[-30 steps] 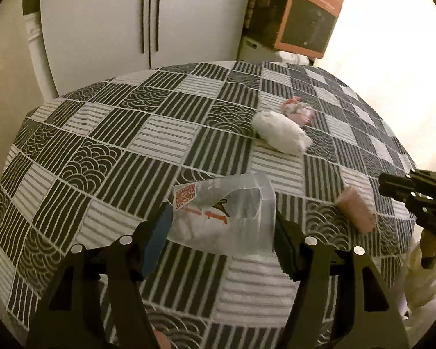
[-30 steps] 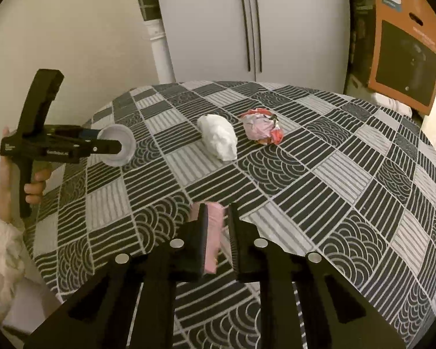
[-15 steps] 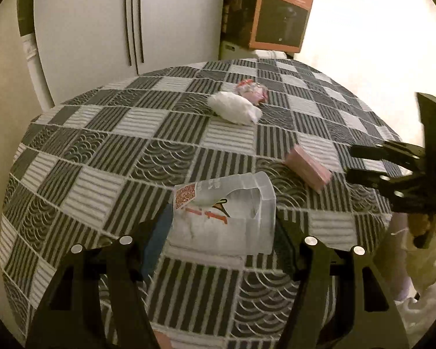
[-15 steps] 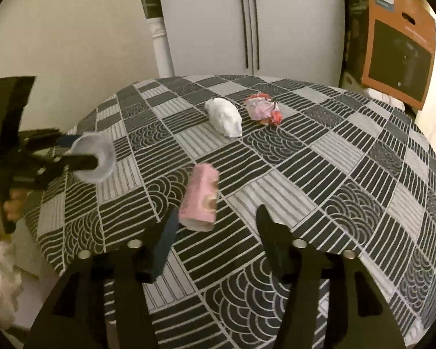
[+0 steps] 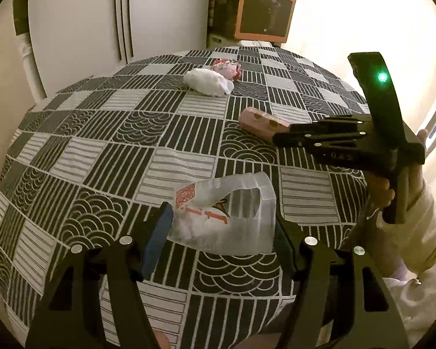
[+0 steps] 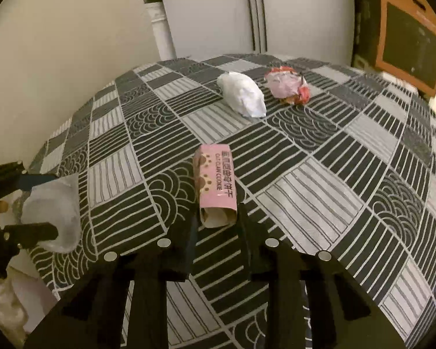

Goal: Collect trash
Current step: 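Lift the pink snack box with the right tool while the left tool holds the plastic bag, then lower both tools under the table and release box and bag into the bin, then raise both empty tools back above the table, then grasp the red-white crumpled wrapper with the right tool, then grasp the white tissue with the left tool while the right tool holds the wrapper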

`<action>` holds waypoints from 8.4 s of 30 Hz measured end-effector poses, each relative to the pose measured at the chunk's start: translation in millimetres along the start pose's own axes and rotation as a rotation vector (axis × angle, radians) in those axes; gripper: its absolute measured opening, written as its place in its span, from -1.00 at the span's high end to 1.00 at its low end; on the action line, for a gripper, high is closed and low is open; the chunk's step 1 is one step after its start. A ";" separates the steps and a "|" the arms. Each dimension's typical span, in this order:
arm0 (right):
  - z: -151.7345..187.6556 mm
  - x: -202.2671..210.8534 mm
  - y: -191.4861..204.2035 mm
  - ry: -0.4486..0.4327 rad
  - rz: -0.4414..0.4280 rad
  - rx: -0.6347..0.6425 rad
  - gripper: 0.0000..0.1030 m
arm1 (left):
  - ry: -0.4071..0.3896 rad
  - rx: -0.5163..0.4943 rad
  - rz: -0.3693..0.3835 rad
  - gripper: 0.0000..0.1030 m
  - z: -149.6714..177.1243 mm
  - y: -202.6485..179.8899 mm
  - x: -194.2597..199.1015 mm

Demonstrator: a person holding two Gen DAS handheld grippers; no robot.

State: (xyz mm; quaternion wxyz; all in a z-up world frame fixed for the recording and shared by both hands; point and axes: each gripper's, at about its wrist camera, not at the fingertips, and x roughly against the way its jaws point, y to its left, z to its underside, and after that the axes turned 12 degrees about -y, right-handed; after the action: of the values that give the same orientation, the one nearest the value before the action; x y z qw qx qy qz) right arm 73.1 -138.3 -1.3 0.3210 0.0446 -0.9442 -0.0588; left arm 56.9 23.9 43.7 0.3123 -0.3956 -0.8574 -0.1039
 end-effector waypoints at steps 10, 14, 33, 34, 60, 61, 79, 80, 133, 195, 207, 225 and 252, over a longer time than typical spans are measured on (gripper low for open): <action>6.9 34.0 1.6 -0.043 -0.009 0.005 0.55 | 0.003 -0.007 0.021 -0.27 6.0 -16.6 0.9; 14.5 55.4 1.2 -0.066 -0.015 0.003 0.55 | 0.002 -0.025 0.025 -0.27 7.4 -30.7 3.8; 88.4 152.2 -4.6 -0.114 0.012 0.015 0.55 | -0.010 -0.097 0.089 -0.27 35.9 -108.2 17.9; 92.3 156.4 -5.2 -0.114 0.014 0.016 0.55 | -0.010 -0.104 0.093 -0.27 38.3 -113.1 18.5; 216.9 160.0 -25.2 0.097 0.057 0.005 0.55 | 0.135 -0.217 0.224 -0.28 119.5 -188.4 -14.6; 220.7 154.8 -27.9 0.111 0.059 -0.004 0.55 | 0.153 -0.220 0.225 -0.28 124.4 -188.3 -22.6; 243.7 67.7 -62.0 0.264 0.060 -0.097 0.54 | 0.363 -0.237 0.210 -0.28 169.4 -176.7 -131.8; 243.2 63.2 -63.1 0.269 0.063 -0.096 0.54 | 0.364 -0.236 0.212 -0.28 170.2 -176.3 -135.1; 172.2 200.1 -27.6 -0.111 0.138 0.059 -0.70 | -0.005 -0.196 0.141 -0.88 122.1 -172.3 9.1; -118.8 -118.3 -116.6 0.034 -0.033 -0.148 0.25 | -0.052 -0.042 0.014 -0.88 -67.8 22.3 -88.8; -124.6 -81.3 -144.1 -0.160 -0.072 -0.186 0.37 | 0.008 0.000 0.030 -0.88 -93.4 8.2 -127.4; -134.6 -39.5 -177.2 -0.305 -0.192 -0.349 0.37 | 0.091 0.064 0.010 -0.88 -128.0 5.9 -205.9; -139.5 -12.7 -136.3 -0.383 -0.205 -0.148 0.37 | -0.020 -0.045 -0.019 0.30 -121.2 -32.7 -128.2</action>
State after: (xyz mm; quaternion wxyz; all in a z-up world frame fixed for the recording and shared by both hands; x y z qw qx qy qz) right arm 174.7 -283.0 81.8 0.1305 0.1047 -0.9715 -0.1678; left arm 150.6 -128.0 61.7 0.2937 -0.3953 -0.8617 -0.1224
